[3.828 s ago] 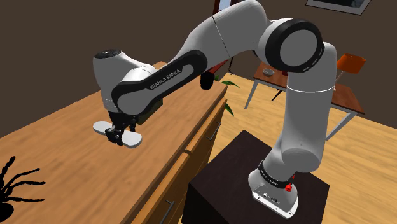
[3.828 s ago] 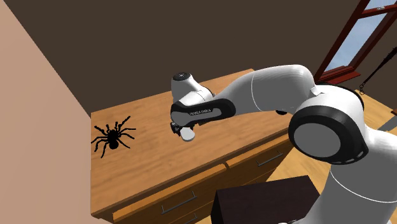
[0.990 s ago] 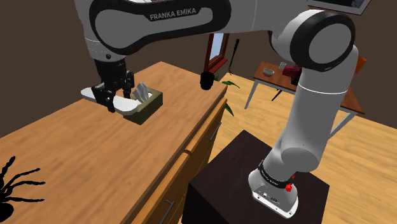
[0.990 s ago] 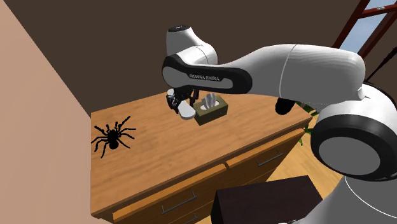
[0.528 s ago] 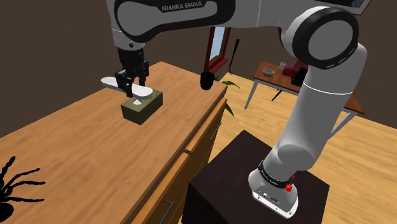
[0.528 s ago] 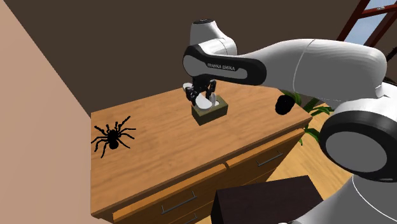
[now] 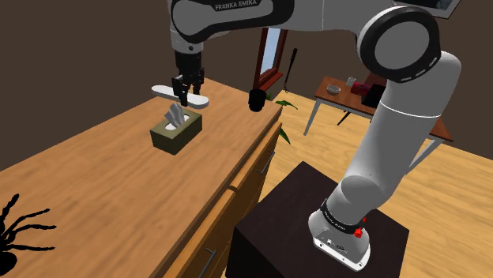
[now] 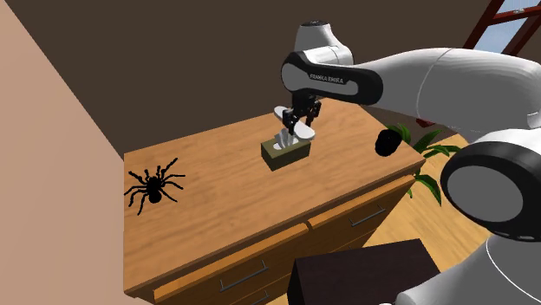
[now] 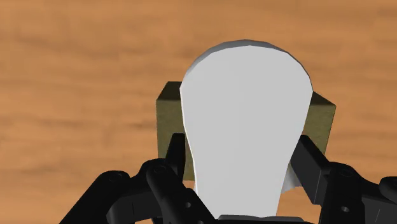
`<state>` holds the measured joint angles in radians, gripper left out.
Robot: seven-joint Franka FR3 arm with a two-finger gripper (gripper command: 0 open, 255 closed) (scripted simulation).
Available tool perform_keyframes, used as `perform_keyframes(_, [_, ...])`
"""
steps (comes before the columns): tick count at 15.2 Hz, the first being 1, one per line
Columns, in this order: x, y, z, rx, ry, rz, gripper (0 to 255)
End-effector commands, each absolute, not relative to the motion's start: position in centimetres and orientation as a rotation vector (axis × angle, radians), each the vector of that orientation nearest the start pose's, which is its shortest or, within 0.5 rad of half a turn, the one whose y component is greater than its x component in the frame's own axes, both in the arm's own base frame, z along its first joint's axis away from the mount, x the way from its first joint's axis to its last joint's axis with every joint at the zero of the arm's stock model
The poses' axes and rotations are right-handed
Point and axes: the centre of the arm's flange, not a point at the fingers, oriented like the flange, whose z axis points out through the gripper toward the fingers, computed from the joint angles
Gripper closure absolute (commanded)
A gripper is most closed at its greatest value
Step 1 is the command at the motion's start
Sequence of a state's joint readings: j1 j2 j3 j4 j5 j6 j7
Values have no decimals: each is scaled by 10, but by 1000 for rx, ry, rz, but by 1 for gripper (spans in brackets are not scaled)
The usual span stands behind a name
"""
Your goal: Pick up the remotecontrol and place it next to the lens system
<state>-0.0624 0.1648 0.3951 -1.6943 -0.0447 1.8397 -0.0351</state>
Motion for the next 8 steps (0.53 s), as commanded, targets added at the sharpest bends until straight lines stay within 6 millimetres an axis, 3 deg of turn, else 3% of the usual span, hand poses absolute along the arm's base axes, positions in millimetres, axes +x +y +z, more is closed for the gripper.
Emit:
perform_keyframes(1, [589, 159, 499, -3067, -586, 13, 255])
perform_keyframes(8, [621, 72, 500, -3067, -586, 13, 255])
